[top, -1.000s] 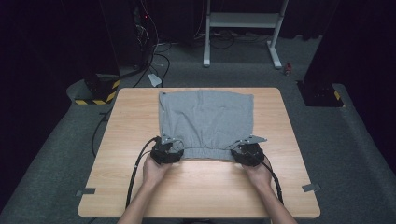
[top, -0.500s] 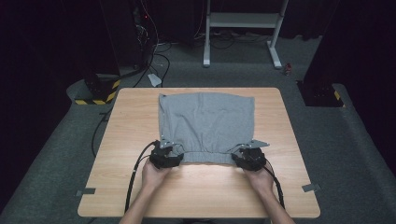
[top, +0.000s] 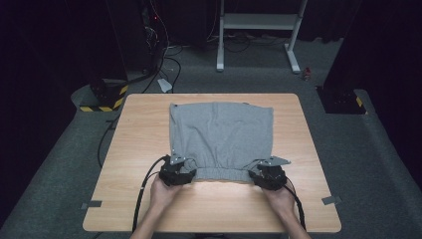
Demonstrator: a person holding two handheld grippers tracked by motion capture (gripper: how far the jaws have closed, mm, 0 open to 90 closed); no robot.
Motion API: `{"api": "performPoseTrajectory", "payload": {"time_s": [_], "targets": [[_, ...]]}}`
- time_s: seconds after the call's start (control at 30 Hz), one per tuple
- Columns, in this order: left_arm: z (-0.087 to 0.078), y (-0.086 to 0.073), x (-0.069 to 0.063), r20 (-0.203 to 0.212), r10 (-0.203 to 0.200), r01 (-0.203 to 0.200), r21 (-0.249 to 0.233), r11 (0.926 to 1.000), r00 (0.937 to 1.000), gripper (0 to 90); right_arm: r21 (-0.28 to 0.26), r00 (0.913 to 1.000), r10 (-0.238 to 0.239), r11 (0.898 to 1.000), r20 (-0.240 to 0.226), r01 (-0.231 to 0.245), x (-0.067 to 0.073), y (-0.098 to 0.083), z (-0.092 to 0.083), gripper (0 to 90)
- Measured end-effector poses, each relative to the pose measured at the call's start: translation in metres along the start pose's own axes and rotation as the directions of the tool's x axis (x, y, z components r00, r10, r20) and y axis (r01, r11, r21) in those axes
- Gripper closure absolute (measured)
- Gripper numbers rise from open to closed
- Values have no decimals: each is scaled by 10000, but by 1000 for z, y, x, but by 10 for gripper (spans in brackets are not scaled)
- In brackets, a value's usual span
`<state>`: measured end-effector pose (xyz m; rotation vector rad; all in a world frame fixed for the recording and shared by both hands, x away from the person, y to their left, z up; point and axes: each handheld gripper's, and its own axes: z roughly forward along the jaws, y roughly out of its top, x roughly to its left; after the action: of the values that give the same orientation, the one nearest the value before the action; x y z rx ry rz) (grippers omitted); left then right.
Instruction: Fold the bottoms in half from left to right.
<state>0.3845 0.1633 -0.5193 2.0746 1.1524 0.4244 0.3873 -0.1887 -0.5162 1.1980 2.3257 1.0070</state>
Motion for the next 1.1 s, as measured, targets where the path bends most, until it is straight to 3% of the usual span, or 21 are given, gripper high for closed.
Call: {"api": "performPoseTrajectory", "payload": {"time_s": [0.63, 1.07, 1.1], "targets": [[-12, -10, -13, 30, 238, -238, 176, 9996, 9997, 382, -13, 9999, 13, 10000, -171, -13, 10, -15, -15, 515], [-24, -24, -24, 112, 327, -327, 71, 9994, 9994, 382, 176, 9989, -289, 9994, -357, 296, 21, -25, -28, 502], [-26, -26, -25, 153, 334, -336, 105, 9994, 9993, 382, 179, 9981, -473, 9987, -392, 480, 22, -27, -30, 500]]}}
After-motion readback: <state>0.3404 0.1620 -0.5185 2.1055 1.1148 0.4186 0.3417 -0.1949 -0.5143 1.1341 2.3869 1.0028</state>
